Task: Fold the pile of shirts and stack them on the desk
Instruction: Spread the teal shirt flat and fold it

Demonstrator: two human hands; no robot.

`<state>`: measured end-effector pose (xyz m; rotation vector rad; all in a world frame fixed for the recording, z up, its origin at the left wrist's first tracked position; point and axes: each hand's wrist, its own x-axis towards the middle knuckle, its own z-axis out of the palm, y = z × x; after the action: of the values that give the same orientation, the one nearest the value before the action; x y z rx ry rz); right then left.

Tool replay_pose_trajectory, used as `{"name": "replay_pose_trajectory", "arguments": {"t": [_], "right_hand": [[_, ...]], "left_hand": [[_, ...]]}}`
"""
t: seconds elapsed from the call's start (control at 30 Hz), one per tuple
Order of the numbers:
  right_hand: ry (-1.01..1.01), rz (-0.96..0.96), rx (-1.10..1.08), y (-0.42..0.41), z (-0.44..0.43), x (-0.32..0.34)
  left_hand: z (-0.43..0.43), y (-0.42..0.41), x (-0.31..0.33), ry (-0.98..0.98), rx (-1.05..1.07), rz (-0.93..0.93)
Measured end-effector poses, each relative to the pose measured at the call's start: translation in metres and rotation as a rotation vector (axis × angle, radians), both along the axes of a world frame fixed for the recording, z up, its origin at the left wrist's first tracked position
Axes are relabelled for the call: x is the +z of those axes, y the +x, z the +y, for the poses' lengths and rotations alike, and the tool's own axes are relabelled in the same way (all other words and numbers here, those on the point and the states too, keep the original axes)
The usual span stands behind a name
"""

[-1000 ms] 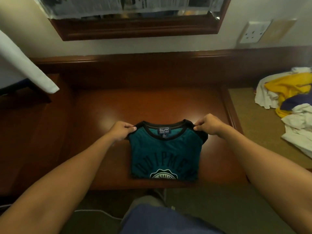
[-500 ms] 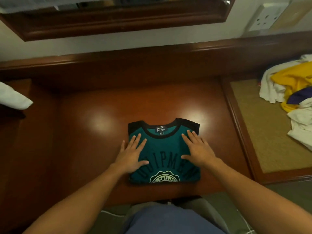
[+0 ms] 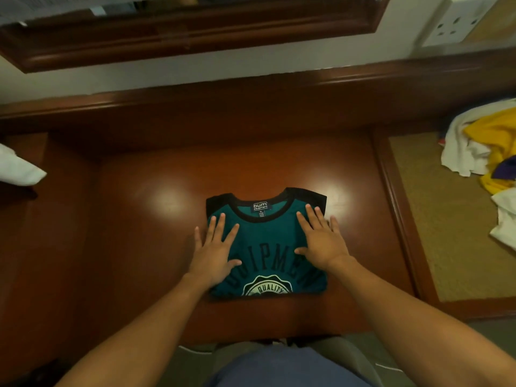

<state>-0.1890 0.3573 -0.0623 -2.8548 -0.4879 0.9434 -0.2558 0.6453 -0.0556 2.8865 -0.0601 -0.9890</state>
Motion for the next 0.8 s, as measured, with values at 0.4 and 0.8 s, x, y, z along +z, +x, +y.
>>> {"name": "replay_pose_trajectory", "arguments": {"t": [0.4,0.8], "right_hand": [[-0.020,0.045,0.128,-0.036,0.012,-0.004],[-0.022,0.027,0.122,-0.009,0.177,-0.007]], "left_hand": [[0.005,-0.026,-0.001,0.013,0.057,0.179],[0.160,0.002,0.011,0.074,0.122,0.215]]}}
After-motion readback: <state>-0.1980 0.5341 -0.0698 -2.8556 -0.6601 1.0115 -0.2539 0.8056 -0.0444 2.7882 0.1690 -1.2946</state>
